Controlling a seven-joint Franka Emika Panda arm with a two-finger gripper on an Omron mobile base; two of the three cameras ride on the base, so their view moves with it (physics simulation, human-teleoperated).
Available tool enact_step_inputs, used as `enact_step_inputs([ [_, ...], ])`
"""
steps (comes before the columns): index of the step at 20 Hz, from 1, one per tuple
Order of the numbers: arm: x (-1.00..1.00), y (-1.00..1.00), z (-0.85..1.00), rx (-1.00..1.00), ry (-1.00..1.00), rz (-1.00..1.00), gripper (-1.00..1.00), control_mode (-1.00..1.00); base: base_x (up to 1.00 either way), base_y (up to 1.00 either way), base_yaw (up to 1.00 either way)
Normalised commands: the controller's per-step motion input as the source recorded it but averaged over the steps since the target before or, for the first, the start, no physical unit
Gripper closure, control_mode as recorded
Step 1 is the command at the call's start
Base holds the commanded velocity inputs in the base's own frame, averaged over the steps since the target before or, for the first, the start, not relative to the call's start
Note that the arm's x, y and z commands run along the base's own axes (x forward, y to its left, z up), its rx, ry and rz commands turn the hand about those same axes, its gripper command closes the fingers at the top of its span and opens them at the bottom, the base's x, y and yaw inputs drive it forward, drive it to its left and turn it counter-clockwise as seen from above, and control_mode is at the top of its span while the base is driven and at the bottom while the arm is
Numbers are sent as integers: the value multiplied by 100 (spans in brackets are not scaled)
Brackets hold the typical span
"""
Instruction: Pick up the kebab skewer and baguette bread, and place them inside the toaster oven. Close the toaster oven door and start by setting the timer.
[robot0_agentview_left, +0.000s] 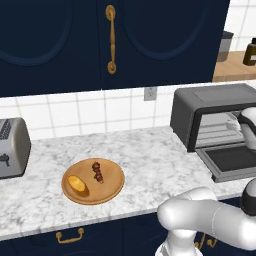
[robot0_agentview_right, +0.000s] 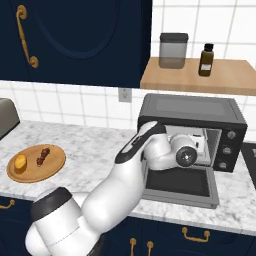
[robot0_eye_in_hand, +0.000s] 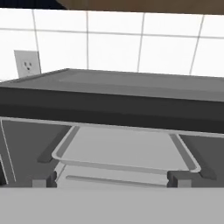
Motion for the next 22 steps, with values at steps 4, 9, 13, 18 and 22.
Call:
enact_step_inputs([
  [4,10,4,-35,0,-1,0,-100,-100,0,0,0],
  [9,26,2,-9,2,-8,-2,-100,-100,0,0,0],
  [13,31,0,-17,0,-6,-1,-100,-100,0,0,0],
  [18,19,0,-2,0,-1,0,-100,-100,0,0,0],
  [22,19,-1,-9,0,0,0,-100,-100,0,0,0],
])
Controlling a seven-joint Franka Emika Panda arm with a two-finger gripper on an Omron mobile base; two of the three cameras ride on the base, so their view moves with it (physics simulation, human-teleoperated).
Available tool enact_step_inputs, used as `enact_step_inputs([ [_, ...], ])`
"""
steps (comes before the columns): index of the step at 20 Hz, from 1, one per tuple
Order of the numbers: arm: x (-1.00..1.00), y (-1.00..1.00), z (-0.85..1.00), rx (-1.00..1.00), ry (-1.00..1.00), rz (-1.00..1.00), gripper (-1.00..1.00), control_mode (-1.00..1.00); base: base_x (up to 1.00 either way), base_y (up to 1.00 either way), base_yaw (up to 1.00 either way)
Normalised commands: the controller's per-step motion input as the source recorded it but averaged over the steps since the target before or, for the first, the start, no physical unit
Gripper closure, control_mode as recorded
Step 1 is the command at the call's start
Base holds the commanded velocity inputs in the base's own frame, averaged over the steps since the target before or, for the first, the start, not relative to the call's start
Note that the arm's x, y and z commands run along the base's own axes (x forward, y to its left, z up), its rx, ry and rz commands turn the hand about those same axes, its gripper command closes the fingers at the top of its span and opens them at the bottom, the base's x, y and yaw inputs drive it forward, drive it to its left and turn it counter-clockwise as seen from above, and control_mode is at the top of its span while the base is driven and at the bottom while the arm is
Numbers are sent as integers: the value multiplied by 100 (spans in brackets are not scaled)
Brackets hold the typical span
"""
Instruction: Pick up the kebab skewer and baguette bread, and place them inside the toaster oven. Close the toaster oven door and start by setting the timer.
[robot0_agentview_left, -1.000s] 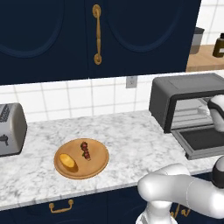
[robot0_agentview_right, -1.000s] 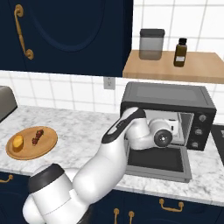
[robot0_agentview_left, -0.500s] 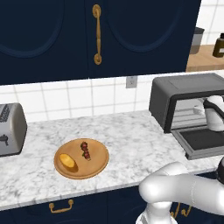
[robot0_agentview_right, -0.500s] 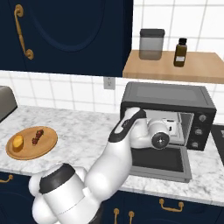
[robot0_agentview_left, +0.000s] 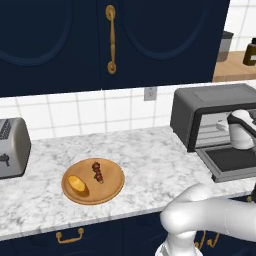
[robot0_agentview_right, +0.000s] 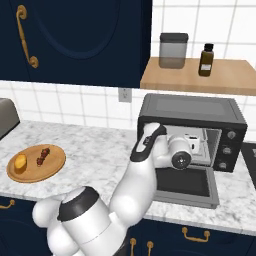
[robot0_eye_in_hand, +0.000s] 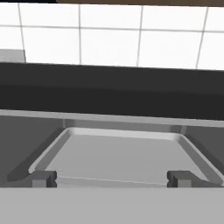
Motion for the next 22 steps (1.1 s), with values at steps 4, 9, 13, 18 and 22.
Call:
enact_step_inputs([
  [4,5,-1,-45,0,0,0,-100,-100,0,0,0],
  [9,18,0,-3,0,0,0,-100,-100,0,0,0],
  [13,28,-6,0,1,0,0,-100,-100,0,0,0],
  [18,26,-10,0,3,0,-2,-100,-100,0,0,0],
  [22,20,-2,-10,2,2,-1,-100,-100,0,0,0],
])
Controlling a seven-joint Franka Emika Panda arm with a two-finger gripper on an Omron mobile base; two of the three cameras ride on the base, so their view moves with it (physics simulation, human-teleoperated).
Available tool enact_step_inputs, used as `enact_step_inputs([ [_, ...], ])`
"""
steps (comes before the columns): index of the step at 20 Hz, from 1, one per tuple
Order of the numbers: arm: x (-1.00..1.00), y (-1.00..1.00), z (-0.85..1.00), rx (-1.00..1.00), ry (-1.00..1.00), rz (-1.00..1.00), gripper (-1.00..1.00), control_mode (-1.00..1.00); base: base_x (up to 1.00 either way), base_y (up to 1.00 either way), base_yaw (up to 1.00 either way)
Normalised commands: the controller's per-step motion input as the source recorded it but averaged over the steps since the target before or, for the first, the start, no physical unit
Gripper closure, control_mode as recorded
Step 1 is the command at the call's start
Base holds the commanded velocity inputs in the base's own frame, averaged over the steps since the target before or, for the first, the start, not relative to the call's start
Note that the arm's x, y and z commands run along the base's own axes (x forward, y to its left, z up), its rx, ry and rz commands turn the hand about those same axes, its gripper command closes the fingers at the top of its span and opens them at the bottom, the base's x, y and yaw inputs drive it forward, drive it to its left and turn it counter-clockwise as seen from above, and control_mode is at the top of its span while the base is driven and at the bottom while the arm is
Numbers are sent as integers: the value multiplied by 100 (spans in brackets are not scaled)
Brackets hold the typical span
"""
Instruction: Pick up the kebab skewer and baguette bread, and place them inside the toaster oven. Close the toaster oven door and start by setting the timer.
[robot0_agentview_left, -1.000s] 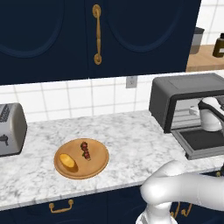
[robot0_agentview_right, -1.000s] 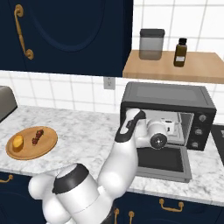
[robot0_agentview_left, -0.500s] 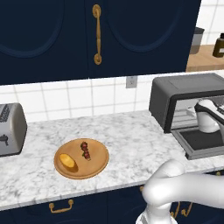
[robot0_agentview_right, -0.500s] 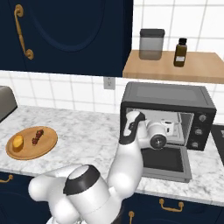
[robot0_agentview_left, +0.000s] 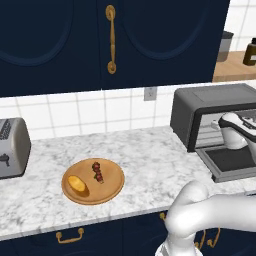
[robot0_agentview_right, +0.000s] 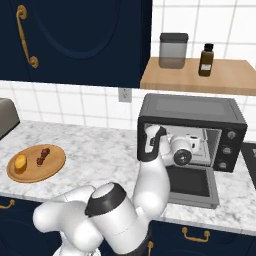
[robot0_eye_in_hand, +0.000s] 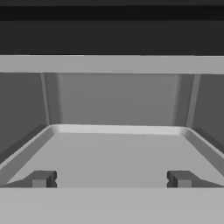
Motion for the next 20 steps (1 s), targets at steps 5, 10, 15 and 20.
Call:
enact_step_inputs([
  [5,9,-1,-15,2,3,0,-100,-100,0,0,0],
  [10,28,0,2,2,0,0,-100,-100,0,0,0],
  [15,31,0,0,0,7,0,-100,-100,0,0,0],
  [20,25,0,0,0,5,0,-100,-100,0,0,0],
])
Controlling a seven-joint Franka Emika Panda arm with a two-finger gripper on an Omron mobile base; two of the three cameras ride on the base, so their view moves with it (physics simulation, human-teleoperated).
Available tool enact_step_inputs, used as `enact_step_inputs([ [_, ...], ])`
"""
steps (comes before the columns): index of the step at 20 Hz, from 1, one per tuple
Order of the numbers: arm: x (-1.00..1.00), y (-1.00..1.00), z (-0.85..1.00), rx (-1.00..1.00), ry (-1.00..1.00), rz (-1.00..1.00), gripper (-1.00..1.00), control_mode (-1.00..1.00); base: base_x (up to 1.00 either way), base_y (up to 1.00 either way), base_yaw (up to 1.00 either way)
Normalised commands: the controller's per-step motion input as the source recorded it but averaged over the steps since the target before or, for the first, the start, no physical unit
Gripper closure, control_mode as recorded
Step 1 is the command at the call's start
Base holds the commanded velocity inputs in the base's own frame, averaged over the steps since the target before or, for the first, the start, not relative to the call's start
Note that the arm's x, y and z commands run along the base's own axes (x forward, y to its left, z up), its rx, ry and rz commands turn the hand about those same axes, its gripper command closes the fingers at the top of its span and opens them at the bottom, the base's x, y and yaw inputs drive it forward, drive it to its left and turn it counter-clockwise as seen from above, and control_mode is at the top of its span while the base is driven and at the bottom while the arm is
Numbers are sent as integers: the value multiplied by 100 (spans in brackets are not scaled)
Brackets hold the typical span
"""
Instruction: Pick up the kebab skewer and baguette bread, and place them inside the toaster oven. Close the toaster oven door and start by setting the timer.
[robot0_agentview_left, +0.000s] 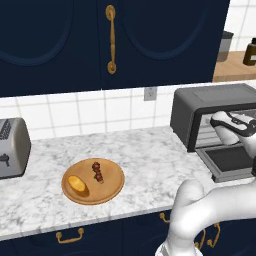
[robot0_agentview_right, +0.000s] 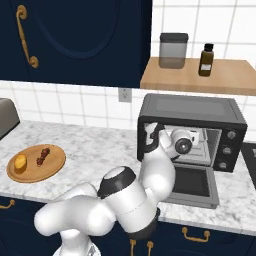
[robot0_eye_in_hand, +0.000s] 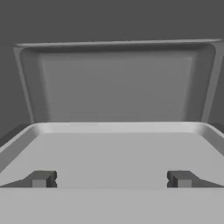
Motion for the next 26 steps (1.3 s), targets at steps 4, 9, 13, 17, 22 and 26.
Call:
enact_step_inputs([
  [4,5,0,-11,0,14,0,-100,-100,0,0,0],
  [9,-2,0,-31,0,21,0,-100,-100,0,0,0],
  [13,-44,0,-65,0,24,0,-100,-100,0,0,0],
  [17,-76,0,-91,0,22,0,-100,-100,0,0,0],
  [22,-78,0,-90,0,20,0,-100,-100,0,0,0],
  [26,-69,0,-81,0,20,0,-100,-100,0,0,0],
])
